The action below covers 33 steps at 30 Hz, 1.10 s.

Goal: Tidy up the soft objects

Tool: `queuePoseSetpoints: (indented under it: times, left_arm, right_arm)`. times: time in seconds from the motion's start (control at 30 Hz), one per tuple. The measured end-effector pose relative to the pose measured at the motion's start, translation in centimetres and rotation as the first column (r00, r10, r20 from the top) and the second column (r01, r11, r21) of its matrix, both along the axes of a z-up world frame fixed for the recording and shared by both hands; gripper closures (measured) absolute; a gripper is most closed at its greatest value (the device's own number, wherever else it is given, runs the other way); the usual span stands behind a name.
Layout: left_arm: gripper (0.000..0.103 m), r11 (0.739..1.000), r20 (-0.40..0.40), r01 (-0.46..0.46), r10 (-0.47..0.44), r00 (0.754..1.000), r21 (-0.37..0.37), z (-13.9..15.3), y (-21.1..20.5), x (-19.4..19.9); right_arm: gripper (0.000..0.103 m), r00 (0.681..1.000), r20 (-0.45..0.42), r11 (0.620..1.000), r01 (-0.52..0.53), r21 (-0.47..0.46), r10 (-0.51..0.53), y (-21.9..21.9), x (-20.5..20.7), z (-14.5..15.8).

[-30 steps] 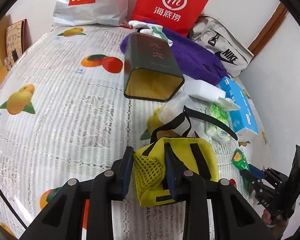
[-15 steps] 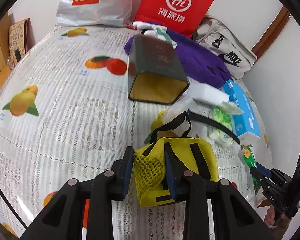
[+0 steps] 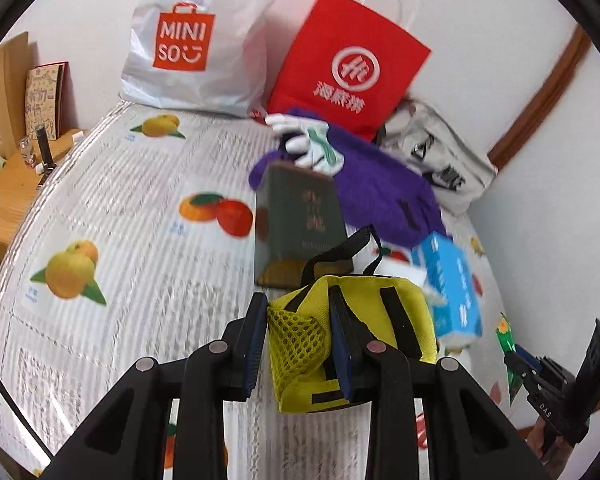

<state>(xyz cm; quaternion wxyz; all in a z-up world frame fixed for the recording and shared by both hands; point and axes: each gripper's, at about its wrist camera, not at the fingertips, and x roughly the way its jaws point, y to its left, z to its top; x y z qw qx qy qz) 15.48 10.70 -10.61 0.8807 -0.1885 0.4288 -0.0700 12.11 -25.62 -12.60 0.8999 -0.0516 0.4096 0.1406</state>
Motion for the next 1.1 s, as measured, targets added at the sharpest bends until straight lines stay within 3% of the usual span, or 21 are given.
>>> queuePoseSetpoints:
  times: [0.13,0.5,0.73,0.87,1.1]
  left_arm:
    - [0.074,0.998,0.046,-0.019,0.021,0.999,-0.061,1.5,0.6,1.3]
    - [0.074,0.994,0.090,-0.052,0.060,0.994,-0.093,4.3,1.0,5.9]
    - [0.074,0.994,0.093,-0.080,0.087,0.992,-0.071,4.6,1.4,9.0]
    - [0.074,0.991,0.087,-0.085,0.094,0.992,-0.100,4.2,1.6,11.2]
    - [0.074,0.996,0.062,-0.075,0.077,0.995,-0.047,3.3,0.7,15.2]
  right_arm:
    - [0.083,0.999,0.043,1.000,0.016,0.007,-0.016,-0.2,1.3,1.9]
    - [0.083,0.996,0.091,1.000,-0.003,0.013,0.001,1.4,5.4,4.0]
    - [0.083,0.996,0.088,1.000,0.008,0.015,-0.010,1.9,8.9,4.0]
    - [0.083,0.996,0.088,0.999,0.025,0.021,-0.027,1.8,11.4,3.8]
    - [0.083,0.996,0.079,0.999,0.050,0.012,-0.051,2.1,15.9,3.2]
